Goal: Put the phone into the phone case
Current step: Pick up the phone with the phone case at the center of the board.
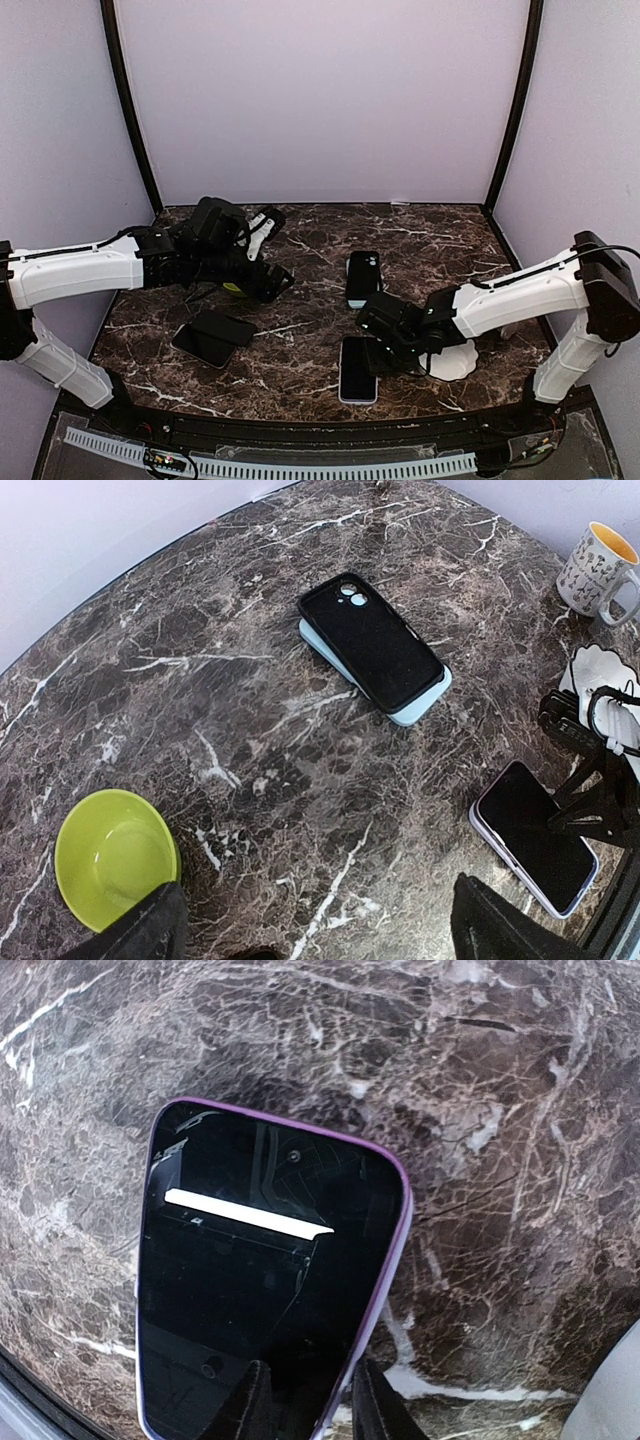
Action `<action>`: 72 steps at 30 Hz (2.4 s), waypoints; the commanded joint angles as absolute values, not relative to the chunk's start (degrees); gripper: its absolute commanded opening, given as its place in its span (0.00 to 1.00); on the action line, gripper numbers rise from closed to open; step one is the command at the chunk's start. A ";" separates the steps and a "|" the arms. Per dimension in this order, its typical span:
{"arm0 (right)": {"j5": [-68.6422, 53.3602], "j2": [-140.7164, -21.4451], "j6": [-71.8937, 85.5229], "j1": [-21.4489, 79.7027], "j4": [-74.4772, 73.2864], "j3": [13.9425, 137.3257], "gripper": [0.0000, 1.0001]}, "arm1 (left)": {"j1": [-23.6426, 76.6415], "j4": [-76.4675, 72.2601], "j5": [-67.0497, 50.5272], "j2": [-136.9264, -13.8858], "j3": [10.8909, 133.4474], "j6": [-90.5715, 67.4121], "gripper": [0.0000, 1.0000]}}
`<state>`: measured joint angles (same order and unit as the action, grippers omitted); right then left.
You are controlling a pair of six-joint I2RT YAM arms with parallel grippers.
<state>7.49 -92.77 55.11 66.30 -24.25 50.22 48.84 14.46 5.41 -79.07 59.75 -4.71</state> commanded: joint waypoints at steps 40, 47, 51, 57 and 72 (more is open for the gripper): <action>16.68 -116.04 45.93 83.03 -38.13 81.15 0.21 | 46.57 13.38 9.25 -69.51 57.04 -5.18 0.94; 15.74 -111.84 49.48 83.48 -41.59 75.36 0.19 | 46.47 13.59 8.40 -69.90 57.16 -5.27 0.94; 15.87 -109.71 51.09 83.56 -44.77 72.40 0.19 | 46.36 13.62 8.62 -69.87 57.09 -5.19 0.94; 18.59 -107.97 51.03 83.64 -49.96 75.23 0.22 | 46.39 13.71 8.74 -70.24 57.06 -5.10 0.94; 15.45 -99.09 58.02 75.83 -46.11 67.16 0.98 | 46.41 13.88 7.93 -70.54 57.21 -4.92 0.94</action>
<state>18.04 -99.70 56.05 77.54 -47.53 70.96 46.72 14.41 8.40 -70.81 57.89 -4.99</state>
